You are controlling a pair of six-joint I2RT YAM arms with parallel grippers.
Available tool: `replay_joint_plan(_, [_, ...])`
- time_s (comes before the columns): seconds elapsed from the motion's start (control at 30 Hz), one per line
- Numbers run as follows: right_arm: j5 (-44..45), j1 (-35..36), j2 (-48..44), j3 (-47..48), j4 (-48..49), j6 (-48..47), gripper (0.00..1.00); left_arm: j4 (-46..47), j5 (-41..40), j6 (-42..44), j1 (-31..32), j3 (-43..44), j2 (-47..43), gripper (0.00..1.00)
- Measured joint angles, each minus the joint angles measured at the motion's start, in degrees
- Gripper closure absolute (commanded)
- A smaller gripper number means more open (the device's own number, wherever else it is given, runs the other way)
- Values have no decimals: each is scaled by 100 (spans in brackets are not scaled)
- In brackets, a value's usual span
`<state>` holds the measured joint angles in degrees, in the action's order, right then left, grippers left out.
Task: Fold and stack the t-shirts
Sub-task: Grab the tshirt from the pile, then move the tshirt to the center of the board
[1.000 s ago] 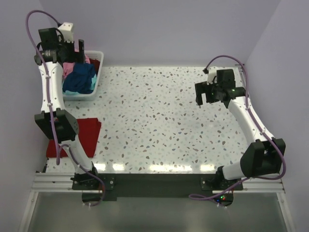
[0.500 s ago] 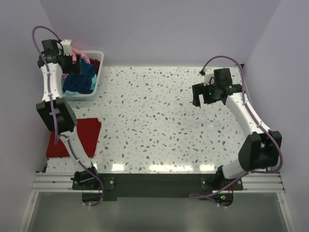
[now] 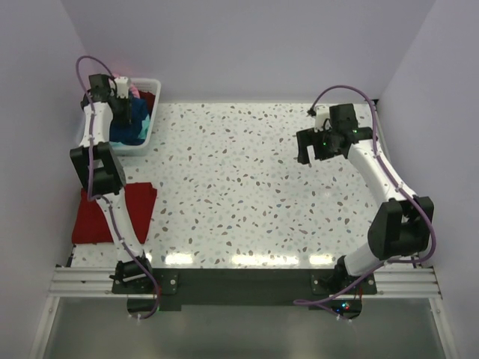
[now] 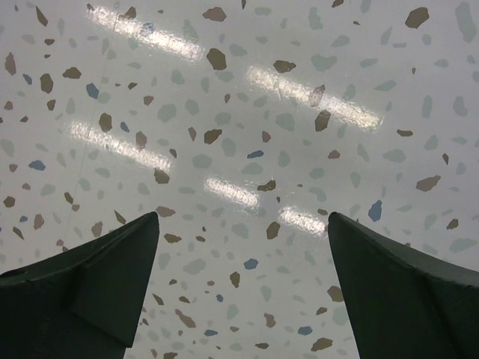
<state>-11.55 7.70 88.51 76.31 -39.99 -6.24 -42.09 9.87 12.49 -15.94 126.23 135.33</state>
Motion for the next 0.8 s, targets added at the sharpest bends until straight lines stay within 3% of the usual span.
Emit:
replay_joint_plan(0.2, [-2, 0, 26, 83, -35, 0, 1, 269, -68, -50, -2, 70, -195, 100])
replay_joint_plan(0.53, [0, -4, 22, 83, -72, -26, 1, 719, 181, -83, 175, 90, -1725, 100])
replay_joint_plan(0.63, [0, -20, 20, 83, -72, -35, 1, 953, 109, 66, 778, 153, -2354, 100])
replay_joint_plan(0.8, [-50, -79, 22, 83, -74, -37, 1, 1545, 188, 52, 2341, 326, -3080, 100])
